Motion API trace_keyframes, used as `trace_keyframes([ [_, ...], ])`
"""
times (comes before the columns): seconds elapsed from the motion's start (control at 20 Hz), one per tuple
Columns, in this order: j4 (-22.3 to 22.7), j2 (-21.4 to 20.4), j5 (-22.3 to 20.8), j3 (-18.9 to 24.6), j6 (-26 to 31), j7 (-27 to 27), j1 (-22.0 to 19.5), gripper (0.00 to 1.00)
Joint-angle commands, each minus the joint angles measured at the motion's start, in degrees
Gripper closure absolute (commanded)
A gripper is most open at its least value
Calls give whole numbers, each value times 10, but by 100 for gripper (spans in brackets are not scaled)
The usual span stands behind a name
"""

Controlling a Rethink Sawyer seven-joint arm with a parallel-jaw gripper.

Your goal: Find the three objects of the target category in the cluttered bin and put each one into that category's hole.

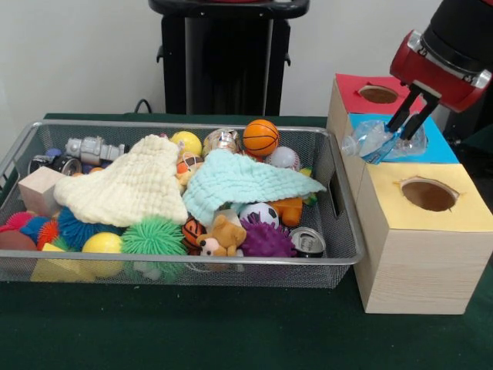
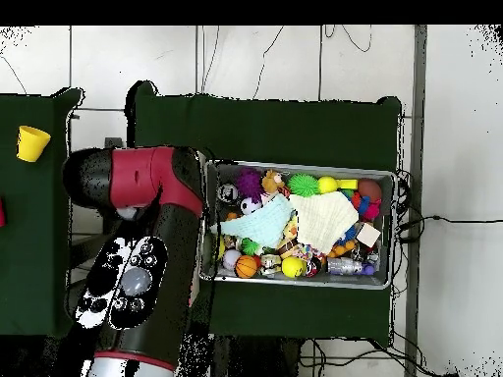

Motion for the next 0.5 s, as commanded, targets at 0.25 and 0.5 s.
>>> trace_keyframes([
  [0.25,100,-80,13,-11,60,139,32,100],
  [0.5,123,-99,16,-18,43,141,46,100],
])
